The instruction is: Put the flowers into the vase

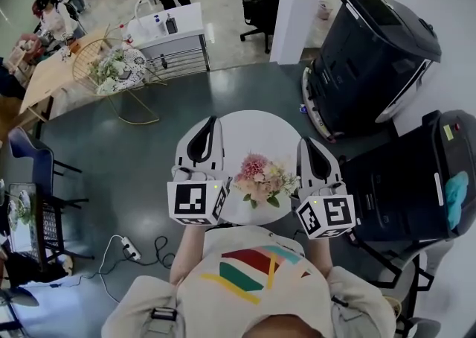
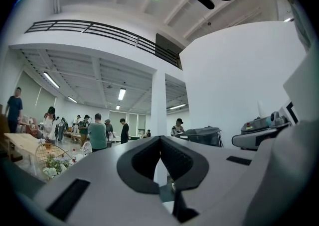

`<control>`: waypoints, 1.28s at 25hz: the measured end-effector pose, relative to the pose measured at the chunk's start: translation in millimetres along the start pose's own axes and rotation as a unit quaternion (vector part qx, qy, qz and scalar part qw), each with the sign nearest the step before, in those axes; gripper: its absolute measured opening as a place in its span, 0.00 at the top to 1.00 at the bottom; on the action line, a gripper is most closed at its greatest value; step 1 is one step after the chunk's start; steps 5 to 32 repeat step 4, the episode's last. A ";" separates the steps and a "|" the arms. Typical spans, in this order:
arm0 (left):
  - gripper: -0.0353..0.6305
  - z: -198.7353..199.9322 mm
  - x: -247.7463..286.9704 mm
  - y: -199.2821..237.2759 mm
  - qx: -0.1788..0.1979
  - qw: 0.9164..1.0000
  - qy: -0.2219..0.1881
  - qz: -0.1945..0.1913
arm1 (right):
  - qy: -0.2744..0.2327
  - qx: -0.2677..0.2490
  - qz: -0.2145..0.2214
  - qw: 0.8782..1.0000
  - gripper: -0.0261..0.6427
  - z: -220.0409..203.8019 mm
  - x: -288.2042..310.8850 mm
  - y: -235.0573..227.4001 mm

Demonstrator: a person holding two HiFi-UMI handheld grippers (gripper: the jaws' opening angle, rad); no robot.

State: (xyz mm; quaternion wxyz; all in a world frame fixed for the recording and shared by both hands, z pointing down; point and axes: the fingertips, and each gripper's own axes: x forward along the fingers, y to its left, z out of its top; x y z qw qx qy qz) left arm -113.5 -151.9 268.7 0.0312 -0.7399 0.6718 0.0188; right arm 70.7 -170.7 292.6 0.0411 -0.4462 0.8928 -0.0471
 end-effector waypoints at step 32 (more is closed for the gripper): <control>0.94 2.3 5.3 -2.2 0.007 1.000 -0.005 -0.005 | -0.005 -0.008 0.001 1.000 0.96 2.9 3.2 -2.6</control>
